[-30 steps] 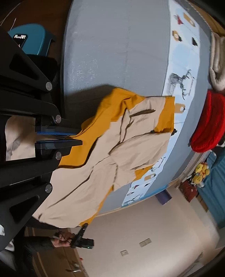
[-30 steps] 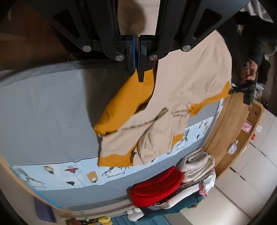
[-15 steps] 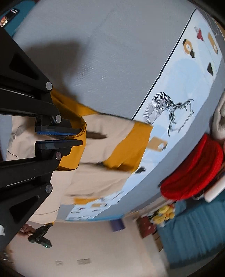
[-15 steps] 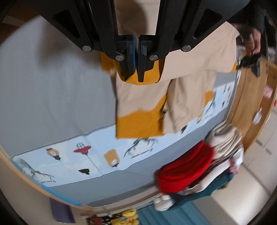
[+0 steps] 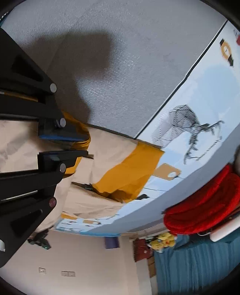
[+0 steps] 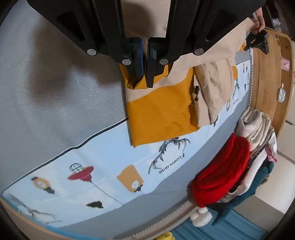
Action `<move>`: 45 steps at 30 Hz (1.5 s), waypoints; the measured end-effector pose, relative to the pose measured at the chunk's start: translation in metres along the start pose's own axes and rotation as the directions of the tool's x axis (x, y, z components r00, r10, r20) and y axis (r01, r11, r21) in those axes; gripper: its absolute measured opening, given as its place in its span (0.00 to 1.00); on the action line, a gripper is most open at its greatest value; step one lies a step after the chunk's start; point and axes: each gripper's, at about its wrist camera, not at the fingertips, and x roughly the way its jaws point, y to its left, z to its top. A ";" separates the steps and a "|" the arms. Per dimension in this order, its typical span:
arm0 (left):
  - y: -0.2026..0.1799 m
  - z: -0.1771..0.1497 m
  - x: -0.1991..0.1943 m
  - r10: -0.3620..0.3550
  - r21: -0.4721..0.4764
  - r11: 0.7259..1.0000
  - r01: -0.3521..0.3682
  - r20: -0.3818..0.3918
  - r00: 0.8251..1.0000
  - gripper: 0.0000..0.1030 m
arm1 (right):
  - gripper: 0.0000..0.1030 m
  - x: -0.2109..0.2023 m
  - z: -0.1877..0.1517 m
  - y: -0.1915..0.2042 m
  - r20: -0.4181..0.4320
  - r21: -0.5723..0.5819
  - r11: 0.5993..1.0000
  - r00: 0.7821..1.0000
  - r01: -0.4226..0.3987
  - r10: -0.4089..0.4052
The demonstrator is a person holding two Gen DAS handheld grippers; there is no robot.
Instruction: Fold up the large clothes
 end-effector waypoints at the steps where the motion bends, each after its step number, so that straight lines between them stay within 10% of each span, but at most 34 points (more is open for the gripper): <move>1: 0.000 0.000 0.001 -0.013 0.003 1.000 0.013 -0.024 1.000 0.21 | 0.06 0.005 0.001 0.000 -0.017 -0.004 1.000 1.000 0.010 -0.010; 13: 0.008 -0.035 -0.016 -0.014 0.053 0.998 0.019 -0.093 0.996 0.32 | 0.35 -0.019 -0.019 -0.013 -0.064 0.009 0.997 0.995 -0.079 0.079; 26: 0.010 -0.064 -0.015 0.033 0.057 0.998 -0.025 -0.158 0.987 0.31 | 0.35 -0.023 -0.066 -0.013 -0.180 -0.053 0.996 0.982 -0.074 0.064; 29: 0.004 -0.060 -0.014 0.032 0.090 0.996 -0.018 -0.159 0.987 0.07 | 0.16 -0.021 -0.065 -0.006 -0.184 -0.079 0.995 0.982 -0.067 0.052; 38: -0.011 -0.023 -0.043 -0.145 0.046 0.989 0.142 0.077 0.986 0.01 | 0.05 -0.046 -0.029 -0.019 0.053 0.069 0.971 0.973 -0.227 0.223; 45: -0.025 0.009 -0.053 -0.112 0.026 0.994 0.109 0.239 0.964 0.11 | 0.12 -0.045 0.004 0.001 0.206 0.062 0.976 0.960 -0.208 0.191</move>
